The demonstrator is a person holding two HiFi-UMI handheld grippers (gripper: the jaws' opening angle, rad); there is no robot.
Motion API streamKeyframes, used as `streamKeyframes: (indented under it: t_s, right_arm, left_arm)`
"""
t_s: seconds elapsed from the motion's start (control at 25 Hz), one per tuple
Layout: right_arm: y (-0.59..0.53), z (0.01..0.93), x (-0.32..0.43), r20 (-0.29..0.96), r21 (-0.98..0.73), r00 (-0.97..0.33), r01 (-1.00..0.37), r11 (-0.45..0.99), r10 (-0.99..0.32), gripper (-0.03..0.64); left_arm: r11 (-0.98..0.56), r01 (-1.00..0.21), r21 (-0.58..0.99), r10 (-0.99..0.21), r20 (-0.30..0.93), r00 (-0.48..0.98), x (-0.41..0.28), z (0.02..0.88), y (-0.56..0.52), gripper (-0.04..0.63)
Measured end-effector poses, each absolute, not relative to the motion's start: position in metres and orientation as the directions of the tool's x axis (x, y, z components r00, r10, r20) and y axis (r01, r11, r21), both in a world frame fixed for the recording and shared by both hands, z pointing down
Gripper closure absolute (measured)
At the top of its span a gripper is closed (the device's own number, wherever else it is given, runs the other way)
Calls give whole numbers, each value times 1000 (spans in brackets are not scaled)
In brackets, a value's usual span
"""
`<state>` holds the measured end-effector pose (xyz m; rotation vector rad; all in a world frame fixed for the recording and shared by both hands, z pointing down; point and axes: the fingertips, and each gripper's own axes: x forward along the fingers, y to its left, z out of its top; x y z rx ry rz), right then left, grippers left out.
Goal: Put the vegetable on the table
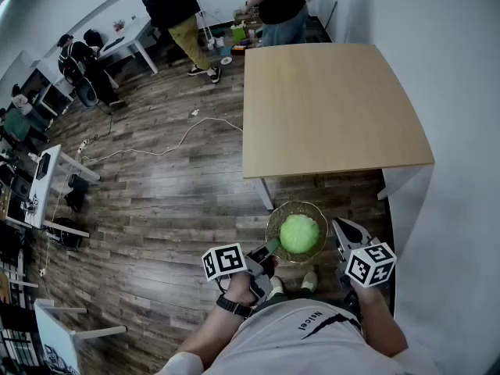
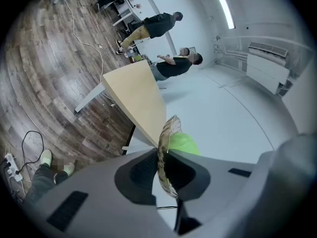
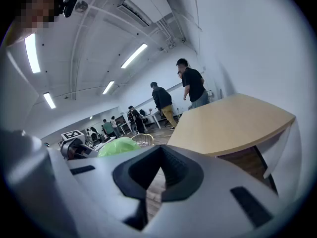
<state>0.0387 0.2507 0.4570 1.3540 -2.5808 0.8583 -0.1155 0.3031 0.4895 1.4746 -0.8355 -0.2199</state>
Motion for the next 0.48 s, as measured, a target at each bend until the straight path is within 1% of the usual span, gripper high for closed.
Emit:
streamKeyframes:
  t_s: [0.48]
  right_arm:
    - [240, 455, 53, 299, -475, -607, -764, 437, -736, 603]
  left_arm:
    - [128, -357, 925, -614, 357, 704, -105, 493, 292, 552]
